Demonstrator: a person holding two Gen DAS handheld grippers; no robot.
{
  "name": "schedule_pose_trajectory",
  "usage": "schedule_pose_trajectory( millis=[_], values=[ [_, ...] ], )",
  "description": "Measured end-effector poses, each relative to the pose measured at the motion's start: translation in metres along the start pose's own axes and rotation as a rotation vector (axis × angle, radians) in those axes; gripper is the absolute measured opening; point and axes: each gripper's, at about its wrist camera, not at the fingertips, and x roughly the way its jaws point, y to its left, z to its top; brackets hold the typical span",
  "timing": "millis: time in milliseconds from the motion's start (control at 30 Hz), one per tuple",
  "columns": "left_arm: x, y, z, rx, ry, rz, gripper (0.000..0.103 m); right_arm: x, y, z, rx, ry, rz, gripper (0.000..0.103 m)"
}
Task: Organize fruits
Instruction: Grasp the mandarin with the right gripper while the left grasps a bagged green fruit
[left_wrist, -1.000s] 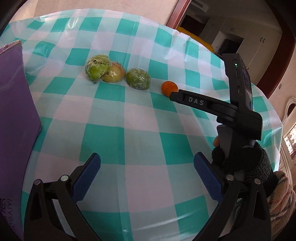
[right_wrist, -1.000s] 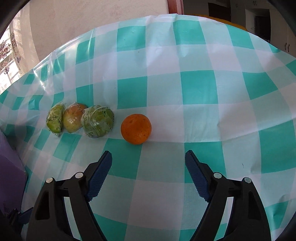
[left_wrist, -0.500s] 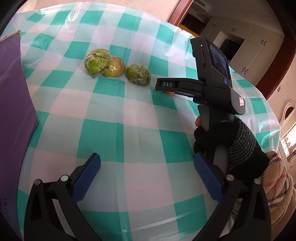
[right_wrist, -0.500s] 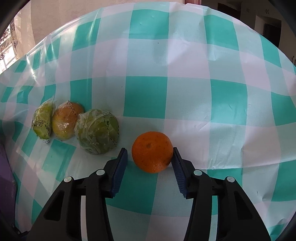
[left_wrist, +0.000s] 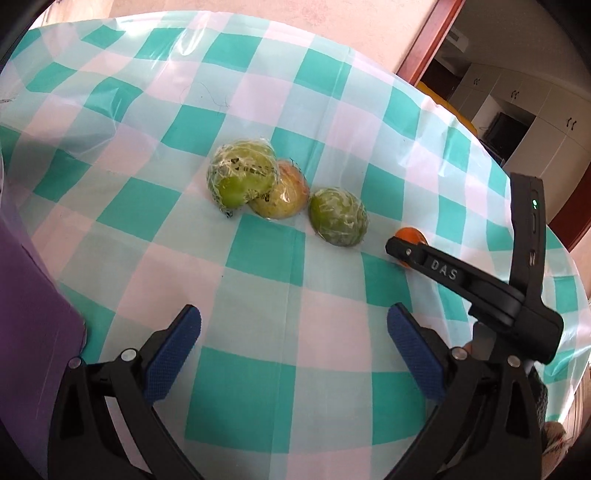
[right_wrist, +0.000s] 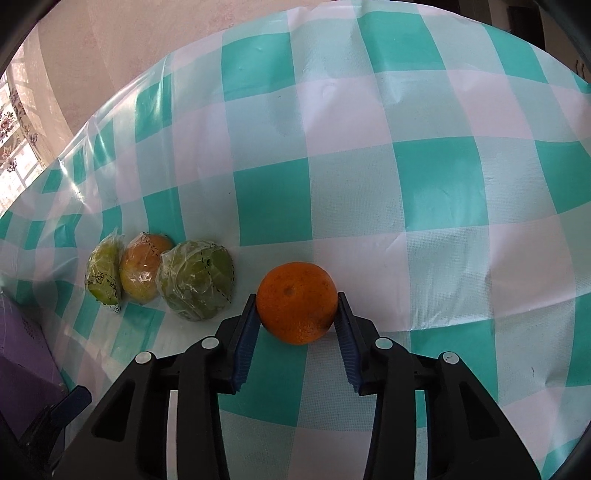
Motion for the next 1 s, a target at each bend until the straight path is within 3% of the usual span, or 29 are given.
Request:
schedule_pose_trajectory(
  millis=[133, 433, 533, 633, 667, 700, 867, 1000],
  values=[
    [0.015, 0.015, 0.032, -0.101, -0.071, -0.027, 0.101, -0.01, -0.018, -0.001, 0.035, -0.007, 0.034, 0.04],
    [0.052, 0.063, 0.08, -0.349, -0.113, -0.017, 0.1, -0.017, -0.028, 0.0, 0.054, -0.009, 0.054, 0.04],
    [0.055, 0.059, 0.082, -0.32, -0.099, -0.012, 0.096, -0.018, -0.028, -0.001, 0.055, -0.009, 0.054, 0.04],
    [0.059, 0.05, 0.083, -0.269, -0.082, 0.051, 0.083, -0.014, -0.022, -0.001, 0.06, -0.01, 0.058, 0.04],
    [0.06, 0.049, 0.084, -0.267, -0.082, 0.053, 0.076, -0.013, -0.022, 0.0, 0.062, -0.01, 0.059, 0.04],
    [0.061, 0.05, 0.084, -0.271, -0.077, 0.029, 0.062, -0.013, -0.023, -0.001, 0.064, -0.01, 0.06, 0.04],
    [0.058, 0.044, 0.084, -0.263, -0.08, 0.021, 0.061, -0.016, -0.025, -0.001, 0.07, -0.011, 0.061, 0.04],
    [0.042, 0.031, 0.074, -0.204, -0.151, 0.007, 0.061, -0.016, -0.024, -0.002, 0.08, -0.013, 0.061, 0.04]
  ],
)
